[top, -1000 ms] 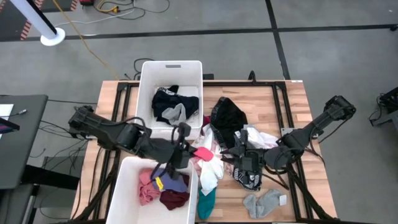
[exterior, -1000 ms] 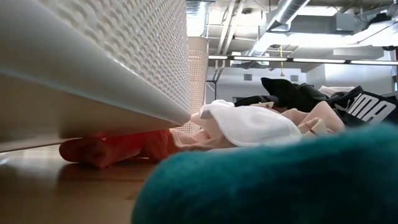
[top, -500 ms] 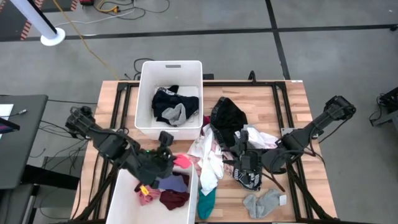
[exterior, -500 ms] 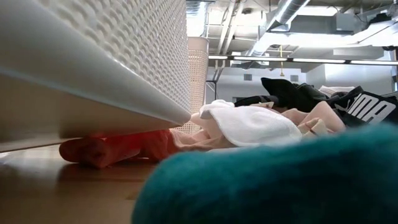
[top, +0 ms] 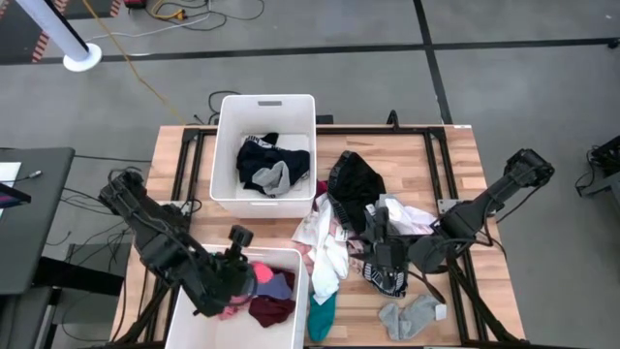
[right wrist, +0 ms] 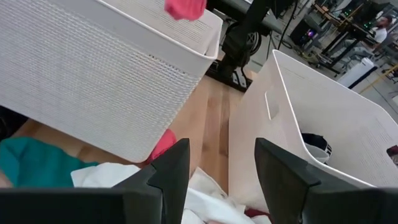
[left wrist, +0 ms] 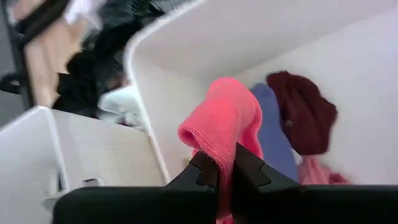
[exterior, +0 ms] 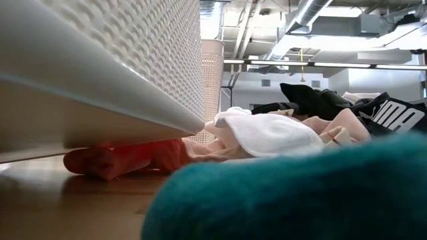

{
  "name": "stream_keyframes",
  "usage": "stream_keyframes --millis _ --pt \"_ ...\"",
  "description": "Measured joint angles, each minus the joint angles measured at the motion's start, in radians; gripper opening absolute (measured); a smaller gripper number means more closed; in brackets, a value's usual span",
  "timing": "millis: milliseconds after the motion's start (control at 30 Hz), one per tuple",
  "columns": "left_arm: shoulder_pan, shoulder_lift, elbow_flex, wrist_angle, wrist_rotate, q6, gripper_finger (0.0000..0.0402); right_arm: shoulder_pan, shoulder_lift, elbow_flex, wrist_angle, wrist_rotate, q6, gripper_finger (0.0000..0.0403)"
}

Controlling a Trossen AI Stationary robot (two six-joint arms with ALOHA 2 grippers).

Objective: Sort clothes
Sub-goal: Put the pink sock into the bottom white laundry bin

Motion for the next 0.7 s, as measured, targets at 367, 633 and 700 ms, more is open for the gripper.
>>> stream_keyframes --millis 367,633,700 --pt "-0.009 0.000 -0.171 0.110 0.082 -0.051 0.0008 0.003 0.000 0.000 -0.004 -0.001 0.041 0.0193" --pt "-0.009 0.000 -0.270 0.204 0.108 -0.063 0.0008 0.018 0.000 0.000 -0.017 -0.003 0.060 0.0193" --pt "-0.009 0.000 -0.293 0.218 0.109 -0.063 0.0008 0.018 0.000 0.000 -0.021 -0.003 0.068 0.0193"
